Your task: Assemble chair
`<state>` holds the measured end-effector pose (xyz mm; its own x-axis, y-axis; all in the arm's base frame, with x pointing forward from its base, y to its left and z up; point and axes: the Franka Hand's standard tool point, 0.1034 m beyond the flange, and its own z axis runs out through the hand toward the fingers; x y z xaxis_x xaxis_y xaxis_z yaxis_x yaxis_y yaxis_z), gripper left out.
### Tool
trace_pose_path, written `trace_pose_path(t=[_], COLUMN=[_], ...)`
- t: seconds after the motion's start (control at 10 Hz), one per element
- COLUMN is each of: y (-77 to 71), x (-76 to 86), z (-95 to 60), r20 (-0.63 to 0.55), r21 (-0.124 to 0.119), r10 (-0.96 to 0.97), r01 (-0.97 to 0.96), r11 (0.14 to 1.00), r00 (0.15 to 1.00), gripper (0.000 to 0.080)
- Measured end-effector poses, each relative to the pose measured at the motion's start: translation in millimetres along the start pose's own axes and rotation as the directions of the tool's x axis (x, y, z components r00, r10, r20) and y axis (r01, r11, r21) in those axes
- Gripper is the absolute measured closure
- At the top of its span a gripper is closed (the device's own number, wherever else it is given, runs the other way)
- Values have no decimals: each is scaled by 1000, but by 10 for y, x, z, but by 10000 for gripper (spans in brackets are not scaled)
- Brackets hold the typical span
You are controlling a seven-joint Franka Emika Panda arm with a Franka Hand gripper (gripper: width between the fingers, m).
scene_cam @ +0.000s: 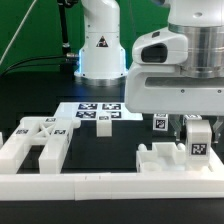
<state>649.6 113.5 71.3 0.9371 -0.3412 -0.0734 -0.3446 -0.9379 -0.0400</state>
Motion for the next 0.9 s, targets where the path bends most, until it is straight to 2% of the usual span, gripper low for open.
trace_pose_path(t=[0.2, 0.3, 0.4, 0.5, 0.6, 0.7, 0.8, 0.9], y=[-41, -38, -51, -101, -159, -226, -270, -269], x=[-44, -40, -49, -79, -100, -129, -148, -148], z=[15, 17, 22, 36, 58, 74, 82, 83], r20=[-47, -32, -30, -17, 17, 42, 48, 46], r21=[39, 70, 83, 95, 128, 150, 148, 148], r10=[244, 401, 491, 637, 757, 832, 866, 865], r01=[-242, -399, -488, -633, -752, -826, -861, -859], r11=[970, 914, 869, 768, 647, 543, 487, 489], r00=[969, 915, 870, 770, 654, 554, 498, 500], gripper=[515, 515, 515, 515, 515, 515, 515, 515])
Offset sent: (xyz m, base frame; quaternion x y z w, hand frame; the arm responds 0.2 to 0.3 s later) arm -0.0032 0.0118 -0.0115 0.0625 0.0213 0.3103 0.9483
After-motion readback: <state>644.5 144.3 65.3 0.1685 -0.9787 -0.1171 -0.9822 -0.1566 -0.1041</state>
